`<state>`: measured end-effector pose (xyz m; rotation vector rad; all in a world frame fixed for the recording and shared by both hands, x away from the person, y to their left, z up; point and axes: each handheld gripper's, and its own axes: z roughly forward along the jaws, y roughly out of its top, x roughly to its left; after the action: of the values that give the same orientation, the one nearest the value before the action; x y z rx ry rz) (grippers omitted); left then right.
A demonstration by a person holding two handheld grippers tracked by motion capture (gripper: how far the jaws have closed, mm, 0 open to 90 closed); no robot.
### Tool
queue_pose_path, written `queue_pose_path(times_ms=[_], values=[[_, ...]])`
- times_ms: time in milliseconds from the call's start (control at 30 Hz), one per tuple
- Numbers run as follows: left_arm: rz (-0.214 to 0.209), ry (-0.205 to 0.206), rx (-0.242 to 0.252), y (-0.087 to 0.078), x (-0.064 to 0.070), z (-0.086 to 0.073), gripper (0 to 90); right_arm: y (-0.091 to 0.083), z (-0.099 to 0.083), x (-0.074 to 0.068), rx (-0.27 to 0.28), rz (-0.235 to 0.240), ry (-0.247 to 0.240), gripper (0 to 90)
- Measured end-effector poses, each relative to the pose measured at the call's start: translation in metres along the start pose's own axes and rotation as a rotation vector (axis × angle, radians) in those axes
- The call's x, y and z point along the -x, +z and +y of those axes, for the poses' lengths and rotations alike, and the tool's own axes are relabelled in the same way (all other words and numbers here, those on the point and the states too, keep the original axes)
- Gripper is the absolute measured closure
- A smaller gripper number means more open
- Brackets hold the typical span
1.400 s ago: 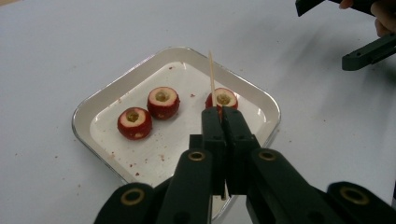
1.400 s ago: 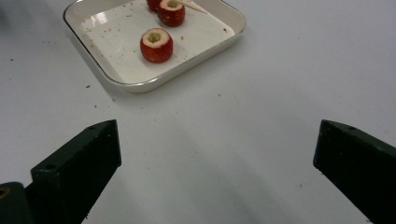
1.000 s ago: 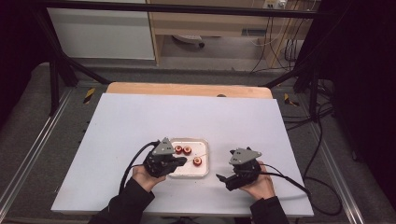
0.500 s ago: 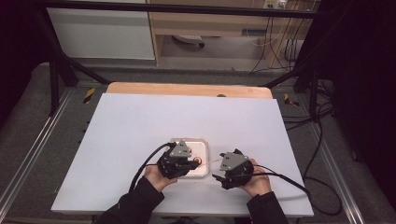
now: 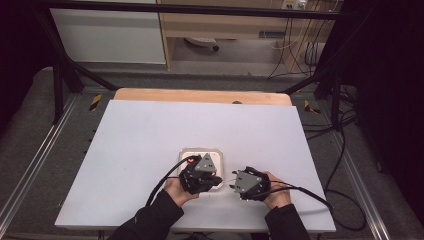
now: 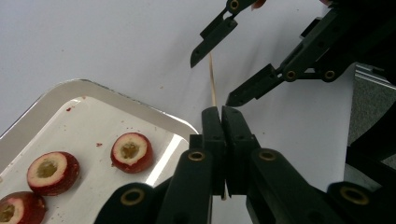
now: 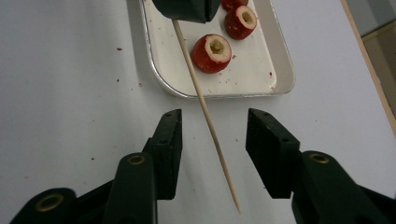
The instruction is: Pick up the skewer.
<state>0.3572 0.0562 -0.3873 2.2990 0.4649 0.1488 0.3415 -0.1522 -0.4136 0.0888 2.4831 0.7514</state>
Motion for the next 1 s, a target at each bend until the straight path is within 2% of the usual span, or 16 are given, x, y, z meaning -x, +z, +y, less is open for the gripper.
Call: queue_pose_path(times_ms=[167,200,233,467,667,867,1000], values=[[-0.01,-0.002,0.001,0.0019,0.0013,0.0009,88.8,0.0015,-0.0017,-0.0028,-0.004,-0.017,-0.086,66.0],[-0.01,-0.002,0.001,0.0019,0.0013,0.0009,88.8,0.0015,-0.0017,-0.0028,-0.004,-0.017,-0.086,66.0],[-0.01,0.005,-0.003,0.0017,0.0014,0.0011,88.8,0.0019,-0.002,-0.0041,0.002,-0.022,-0.117,69.2],[-0.016,0.001,0.002,0.0008,0.0016,0.0005,88.8,0.0037,-0.0031,-0.0051,-0.016,-0.01,-0.209,76.7],[-0.023,0.007,-0.005,0.0015,0.0021,0.0004,88.8,0.0043,-0.0039,-0.0063,-0.037,-0.013,-0.265,82.8],[-0.026,0.009,-0.009,0.0028,0.0019,0.0006,88.8,0.0026,-0.0043,-0.007,-0.045,-0.026,-0.299,87.8],[-0.035,-0.009,0.0,0.0029,0.0005,0.0005,88.7,0.0019,-0.0043,-0.0079,-0.046,-0.027,-0.321,88.4]])
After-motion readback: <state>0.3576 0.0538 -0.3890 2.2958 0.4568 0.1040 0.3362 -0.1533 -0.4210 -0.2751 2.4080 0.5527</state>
